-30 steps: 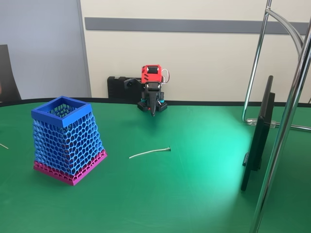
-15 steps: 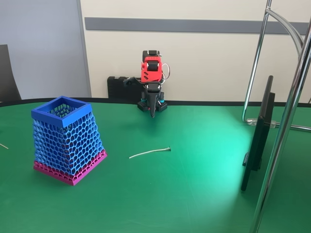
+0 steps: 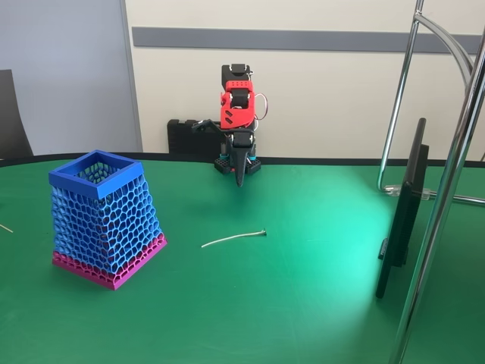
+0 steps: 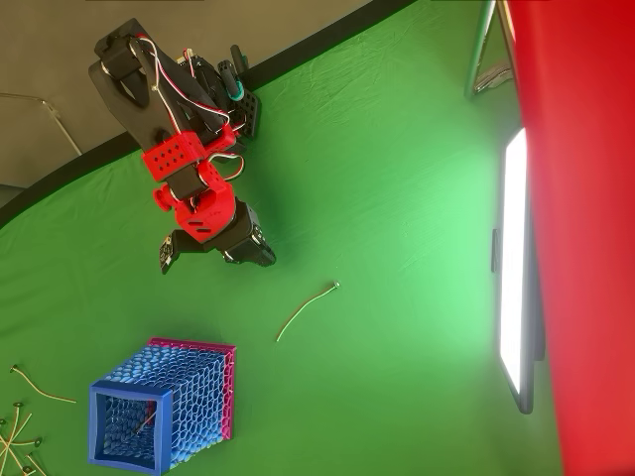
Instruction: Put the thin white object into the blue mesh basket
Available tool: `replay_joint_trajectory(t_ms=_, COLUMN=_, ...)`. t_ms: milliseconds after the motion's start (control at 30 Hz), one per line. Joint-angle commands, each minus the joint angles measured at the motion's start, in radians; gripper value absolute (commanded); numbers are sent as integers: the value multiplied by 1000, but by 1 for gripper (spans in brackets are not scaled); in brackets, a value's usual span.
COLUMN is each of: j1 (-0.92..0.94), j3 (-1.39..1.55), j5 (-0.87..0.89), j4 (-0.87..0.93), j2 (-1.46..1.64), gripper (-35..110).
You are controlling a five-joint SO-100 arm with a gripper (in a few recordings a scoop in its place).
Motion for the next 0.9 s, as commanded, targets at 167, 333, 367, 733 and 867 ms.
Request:
replay_joint_trajectory(t_ms=167, j1=-5, j3=-253, j5=-25, j4=60, j2=-222, gripper=8)
replay_joint_trajectory(t_ms=333, j1=-6, j3=-449, j5=-52, j4=169, j2=-410, gripper=18)
replay_joint_trajectory(t_ms=367, j1=-6, j3=-486, j5=-66, j4=186, j2=-445, gripper=19)
replay_joint_trajectory(t_ms=733, j1=-57, j3=-868, j5=-158, j4=397, j2=-831, gripper=19)
replay_joint_trajectory(t_ms=867, j1=-67, j3=-951, j5=-176, j4=414, j2=-937, gripper=18)
